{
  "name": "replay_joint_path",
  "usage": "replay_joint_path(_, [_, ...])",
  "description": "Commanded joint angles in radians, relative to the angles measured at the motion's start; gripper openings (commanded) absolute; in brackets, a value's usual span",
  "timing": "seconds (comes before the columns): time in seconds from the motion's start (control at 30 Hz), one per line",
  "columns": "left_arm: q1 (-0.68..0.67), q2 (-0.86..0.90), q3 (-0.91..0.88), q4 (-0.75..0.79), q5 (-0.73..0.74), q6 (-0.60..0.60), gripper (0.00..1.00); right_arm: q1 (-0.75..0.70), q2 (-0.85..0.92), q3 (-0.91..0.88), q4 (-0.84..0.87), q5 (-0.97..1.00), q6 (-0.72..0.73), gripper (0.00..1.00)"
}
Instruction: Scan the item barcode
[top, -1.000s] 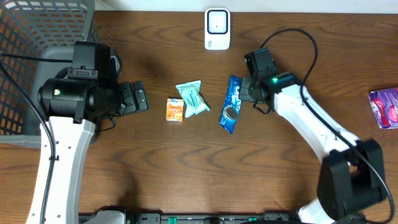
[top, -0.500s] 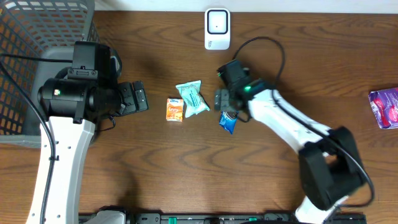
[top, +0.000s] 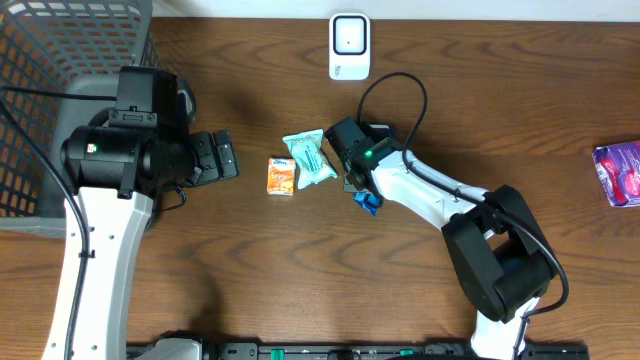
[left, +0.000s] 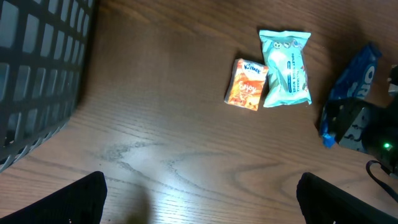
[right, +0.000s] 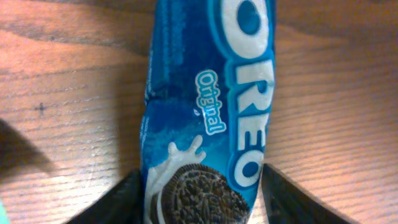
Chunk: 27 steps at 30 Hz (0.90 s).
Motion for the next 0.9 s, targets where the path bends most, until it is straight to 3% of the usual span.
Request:
replay_joint_path(0.0, [0.002,-0.002,0.02,-0.003,-0.006,0.013,0.98,0.005,0.021,-0.003,0.0,0.059,0.014,0.48])
replay_joint_path(0.4, [0.002,-0.002,0.02,-0.003,-0.006,0.013,0.98,0.006,0.053,-0.003,0.014,0.055,-0.01,0.5])
replay_joint_path(0.43, [0.002,-0.002,0.02,-0.003,-0.006,0.013,0.98,0.006,0.053,-0.003,0.013,0.055,-0.01,0.44])
replay_joint_path(0.5, [0.002,-0.002,0.02,-0.003,-0.006,0.013,0.98,0.006,0.053,-0.003,0.012,0.054,-0.01,0.19])
replay_joint_path(0.57, [0.002,-0.002,0.02,-0.003,-0.006,0.013,0.98,0.006,0.053,-0.002,0.011,0.054,-0.01,0.04])
replay_joint_path(0.87, [0.002,-0.002,0.02,-0.003,-0.006,0.013,0.98,-0.023,0.034,0.074,-0.038,-0.082,-0.01,0.01])
